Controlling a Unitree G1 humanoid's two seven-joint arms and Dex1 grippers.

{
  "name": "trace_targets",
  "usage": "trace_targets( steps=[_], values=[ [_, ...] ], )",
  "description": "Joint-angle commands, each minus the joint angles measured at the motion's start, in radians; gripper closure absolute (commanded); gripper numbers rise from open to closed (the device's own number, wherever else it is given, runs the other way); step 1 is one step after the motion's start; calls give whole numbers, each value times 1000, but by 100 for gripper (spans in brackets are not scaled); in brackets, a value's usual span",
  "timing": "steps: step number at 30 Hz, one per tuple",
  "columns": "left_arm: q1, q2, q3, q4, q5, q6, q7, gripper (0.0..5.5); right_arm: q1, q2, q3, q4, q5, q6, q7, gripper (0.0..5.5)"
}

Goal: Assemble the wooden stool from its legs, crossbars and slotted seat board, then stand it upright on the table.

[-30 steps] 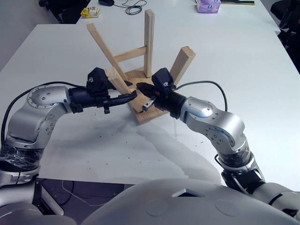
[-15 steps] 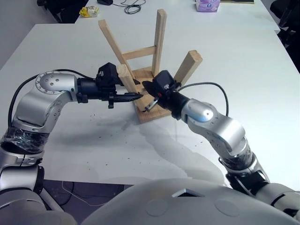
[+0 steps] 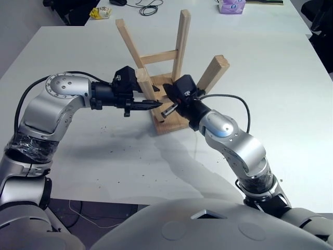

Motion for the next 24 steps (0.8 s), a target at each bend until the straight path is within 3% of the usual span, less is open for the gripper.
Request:
trace_targets(
  steps=[1,8,10,18,21,24],
  values=[
    [84,43,-141,76,176,69,-42,345,-71,15,-139,-74,48,-17,45,550],
    [70,9,-91,137,151,18,-13,345,-227,136,-483,-106,384,-24,56,550],
    [76,5,-50,125,96,33,-11,295,-275,138,-553,-97,470,-11,37,550],
    [88,-51,100,57,25,97,-8,188,-285,62,-600,-89,587,13,27,550],
    [175,-31,259,-8,-49,129,26,188,-291,-17,-650,-84,594,4,41,550],
    [337,-60,525,-137,-135,209,174,188,-310,-85,-773,-68,675,-2,7,550]
  ],
)
